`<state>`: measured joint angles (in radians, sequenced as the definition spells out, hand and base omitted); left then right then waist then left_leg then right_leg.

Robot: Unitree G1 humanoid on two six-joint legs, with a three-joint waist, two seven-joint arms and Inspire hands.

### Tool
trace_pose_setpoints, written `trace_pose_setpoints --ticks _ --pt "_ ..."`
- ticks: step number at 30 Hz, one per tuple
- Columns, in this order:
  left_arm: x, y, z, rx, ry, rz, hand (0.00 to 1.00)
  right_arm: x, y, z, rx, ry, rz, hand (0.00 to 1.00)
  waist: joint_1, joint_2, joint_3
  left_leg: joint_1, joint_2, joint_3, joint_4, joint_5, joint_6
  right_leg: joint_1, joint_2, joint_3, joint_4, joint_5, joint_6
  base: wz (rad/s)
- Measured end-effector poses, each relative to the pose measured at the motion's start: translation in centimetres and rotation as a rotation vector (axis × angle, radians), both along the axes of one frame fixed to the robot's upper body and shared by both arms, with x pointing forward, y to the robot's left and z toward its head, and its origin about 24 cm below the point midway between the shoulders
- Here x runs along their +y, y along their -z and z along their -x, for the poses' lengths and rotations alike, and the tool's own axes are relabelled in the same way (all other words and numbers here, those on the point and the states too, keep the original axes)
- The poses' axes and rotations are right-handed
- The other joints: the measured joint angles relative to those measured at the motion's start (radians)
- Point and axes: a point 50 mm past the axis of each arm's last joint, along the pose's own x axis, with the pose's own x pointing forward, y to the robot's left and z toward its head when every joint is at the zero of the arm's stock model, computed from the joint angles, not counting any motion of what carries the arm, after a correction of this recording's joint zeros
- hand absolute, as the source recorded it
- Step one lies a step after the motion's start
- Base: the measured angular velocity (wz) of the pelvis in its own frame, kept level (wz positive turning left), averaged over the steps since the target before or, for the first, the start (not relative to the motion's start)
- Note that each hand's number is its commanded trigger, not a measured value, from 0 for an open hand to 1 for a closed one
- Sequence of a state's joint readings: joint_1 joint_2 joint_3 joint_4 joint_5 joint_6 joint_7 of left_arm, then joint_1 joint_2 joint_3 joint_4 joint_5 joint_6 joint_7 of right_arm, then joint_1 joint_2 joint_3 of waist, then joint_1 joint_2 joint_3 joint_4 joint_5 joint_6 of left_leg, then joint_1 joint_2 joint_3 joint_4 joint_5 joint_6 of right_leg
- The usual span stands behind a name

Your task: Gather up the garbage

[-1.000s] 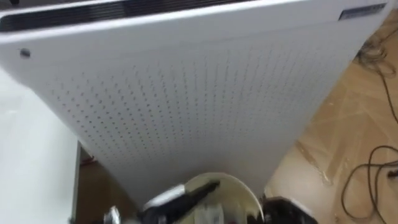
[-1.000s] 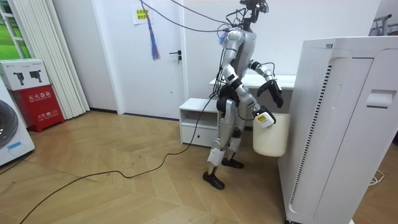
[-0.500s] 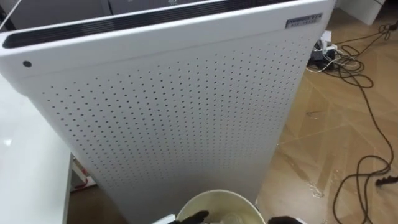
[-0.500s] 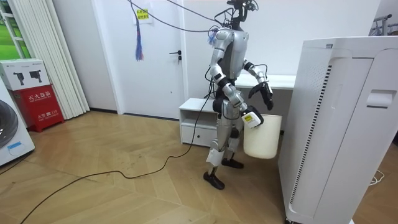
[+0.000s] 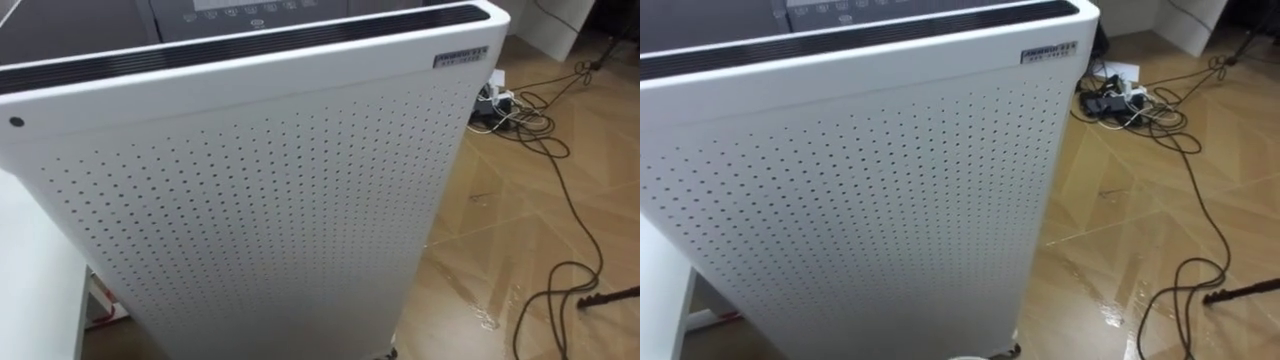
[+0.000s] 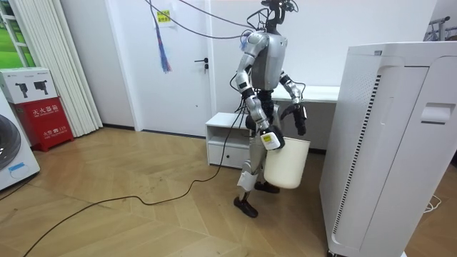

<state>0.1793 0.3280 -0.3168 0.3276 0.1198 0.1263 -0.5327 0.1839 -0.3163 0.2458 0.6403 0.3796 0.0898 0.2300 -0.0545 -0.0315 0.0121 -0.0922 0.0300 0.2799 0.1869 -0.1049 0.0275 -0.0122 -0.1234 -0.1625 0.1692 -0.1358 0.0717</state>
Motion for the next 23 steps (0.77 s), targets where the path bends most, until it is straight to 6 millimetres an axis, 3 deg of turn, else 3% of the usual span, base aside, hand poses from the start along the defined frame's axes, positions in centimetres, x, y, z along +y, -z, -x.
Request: trace_pose_setpoints --ticks 7,10,11,15,23 --pt "0.7 1.8 1.8 0.085 -0.077 -0.005 0.00 -0.9 1.5 2.1 0.098 0.086 0.002 1.00 -0.004 -0.007 -0.0051 0.019 0.003 0.007 -0.001 -0.005 -0.005 0.018 0.003 0.002 -0.006 -0.002 -0.001 -0.03" --pt "1.7 3.7 3.5 0.166 -0.176 -0.018 0.00 -0.9 2.2 2.9 0.134 0.162 -0.014 1.00 -0.004 -0.016 -0.0115 0.036 0.005 0.012 -0.007 -0.008 -0.010 0.035 0.006 0.003 -0.018 -0.002 -0.002 -0.06" --pt "2.1 4.2 4.2 0.196 -0.215 -0.030 0.00 -1.0 2.4 3.3 0.144 0.187 -0.019 1.00 -0.005 -0.012 -0.0169 0.038 0.006 0.013 -0.007 -0.009 -0.012 0.036 0.007 0.002 -0.018 -0.003 -0.003 0.00" --pt "2.5 5.6 5.8 0.244 -0.409 -0.005 0.00 -1.3 3.2 4.9 0.192 0.304 -0.036 1.00 -0.005 -0.017 -0.0114 0.052 0.007 0.017 -0.012 -0.012 -0.016 0.047 0.009 0.007 -0.021 -0.007 -0.005 -0.02" --pt "3.9 7.3 9.0 0.335 -0.761 -0.030 0.00 -1.4 4.1 7.5 0.256 0.477 -0.033 1.00 0.006 -0.020 -0.0114 0.077 0.014 0.022 -0.025 -0.023 -0.033 0.069 0.019 0.014 -0.035 -0.018 -0.011 -0.02"
